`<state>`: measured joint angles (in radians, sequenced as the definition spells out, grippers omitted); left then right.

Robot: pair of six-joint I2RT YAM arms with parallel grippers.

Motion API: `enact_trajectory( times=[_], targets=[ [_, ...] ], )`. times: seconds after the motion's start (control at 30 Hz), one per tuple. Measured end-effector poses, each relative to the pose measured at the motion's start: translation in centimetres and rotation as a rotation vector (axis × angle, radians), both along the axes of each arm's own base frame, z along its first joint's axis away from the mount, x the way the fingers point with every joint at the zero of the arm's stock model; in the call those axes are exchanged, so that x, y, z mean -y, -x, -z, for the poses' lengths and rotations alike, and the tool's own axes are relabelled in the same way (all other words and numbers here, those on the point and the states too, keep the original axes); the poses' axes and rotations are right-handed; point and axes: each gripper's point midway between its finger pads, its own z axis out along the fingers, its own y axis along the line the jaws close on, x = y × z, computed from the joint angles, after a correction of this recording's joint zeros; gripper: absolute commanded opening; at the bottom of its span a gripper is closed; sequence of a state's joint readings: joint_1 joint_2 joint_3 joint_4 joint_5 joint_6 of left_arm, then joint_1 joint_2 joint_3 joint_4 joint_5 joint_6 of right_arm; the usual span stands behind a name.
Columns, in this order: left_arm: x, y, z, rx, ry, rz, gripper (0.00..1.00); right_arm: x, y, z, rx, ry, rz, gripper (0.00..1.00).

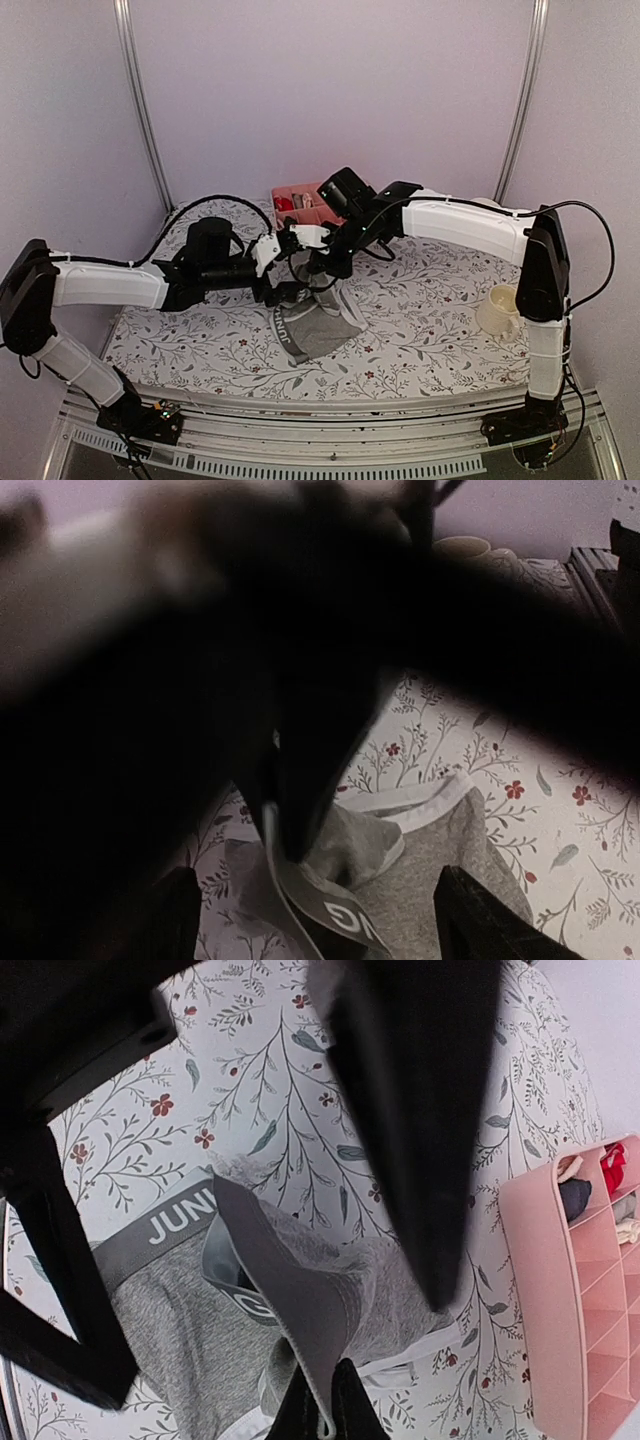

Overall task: Roll the underwear
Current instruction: Pass from the right arm to the left

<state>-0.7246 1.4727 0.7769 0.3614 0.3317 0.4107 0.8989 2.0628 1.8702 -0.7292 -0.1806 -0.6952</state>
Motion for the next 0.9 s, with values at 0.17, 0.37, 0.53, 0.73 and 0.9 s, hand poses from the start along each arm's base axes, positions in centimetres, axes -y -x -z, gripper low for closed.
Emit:
enact_trajectory(
  times=[0.17, 0.37, 0.53, 0.73, 0.9],
  targets=[
    [-2.3, 2.3, 4.2, -0.035, -0.008, 0.011, 0.99, 0.8, -2.1, -0.6, -0.035, -0.064, 0.046, 0.02],
    [-3.2, 2.8, 3.5, 0.01, 0.041, -0.007, 0.98, 1.8, -3.7, -0.5, -0.084, -0.097, 0.087, 0.02],
    [-1.4, 0.0, 0.7, 0.051, 0.077, -0.046, 0.99, 1.1, -3.3, -0.6, -0.122, -0.123, 0.075, 0.02],
    [0.8, -1.7, 1.6, 0.043, 0.037, -0.1, 0.98, 0.3, -3.0, -1.8, -0.138, -0.16, 0.058, 0.02],
    [1.9, -3.1, 2.9, 0.039, -0.005, -0.159, 0.9, 0.9, -3.4, -1.8, -0.149, -0.156, 0.076, 0.02]
  ],
)
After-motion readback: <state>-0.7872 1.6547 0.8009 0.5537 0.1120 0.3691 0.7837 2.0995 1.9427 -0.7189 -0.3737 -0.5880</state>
